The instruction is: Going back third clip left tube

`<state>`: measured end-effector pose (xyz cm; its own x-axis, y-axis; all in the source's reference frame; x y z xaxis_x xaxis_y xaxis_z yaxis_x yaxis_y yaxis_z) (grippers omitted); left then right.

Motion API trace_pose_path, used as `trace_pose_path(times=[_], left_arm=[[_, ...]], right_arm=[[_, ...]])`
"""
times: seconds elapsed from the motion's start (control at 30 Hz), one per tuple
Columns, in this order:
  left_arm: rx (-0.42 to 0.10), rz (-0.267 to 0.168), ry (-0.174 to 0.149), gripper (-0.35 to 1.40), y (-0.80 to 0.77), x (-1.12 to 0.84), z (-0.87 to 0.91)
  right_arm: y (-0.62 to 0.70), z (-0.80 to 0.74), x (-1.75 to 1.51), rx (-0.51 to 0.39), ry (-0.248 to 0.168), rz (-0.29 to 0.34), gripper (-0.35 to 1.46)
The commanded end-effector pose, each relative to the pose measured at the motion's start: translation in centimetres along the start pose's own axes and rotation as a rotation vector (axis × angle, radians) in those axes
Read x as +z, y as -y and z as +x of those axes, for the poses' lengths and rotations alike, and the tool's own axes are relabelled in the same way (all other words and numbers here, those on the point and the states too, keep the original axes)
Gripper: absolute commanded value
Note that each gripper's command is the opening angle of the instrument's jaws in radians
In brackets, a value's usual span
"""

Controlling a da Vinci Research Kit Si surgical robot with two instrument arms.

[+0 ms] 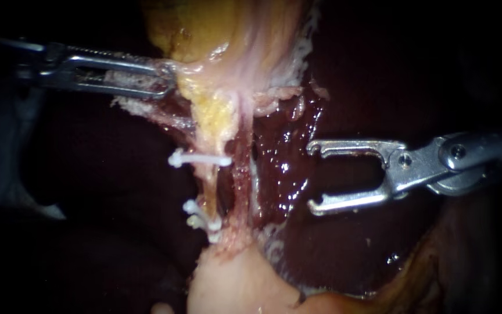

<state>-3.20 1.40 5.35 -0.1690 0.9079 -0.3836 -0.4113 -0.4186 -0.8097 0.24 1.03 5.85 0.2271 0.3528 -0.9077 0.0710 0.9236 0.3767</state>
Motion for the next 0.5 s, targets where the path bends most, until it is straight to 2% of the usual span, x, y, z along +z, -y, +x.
trace_pose_path(times=[0.03,0.17,0.5], left_arm=[[0.000,0.005,0.004,-0.35,0.00,0.02,-0.01],[0.002,0.001,0.006,-0.35,0.00,0.09,-0.02],[0.002,-0.001,0.007,-0.35,0.01,0.08,-0.01]], right_arm=[[0.00,0.00,0.00,0.000,0.000,0.000,0.50],[0.00,0.00,0.00,0.000,0.000,0.000,0.50],[0.01,0.02,0.00,0.001,0.000,0.000,0.50]])
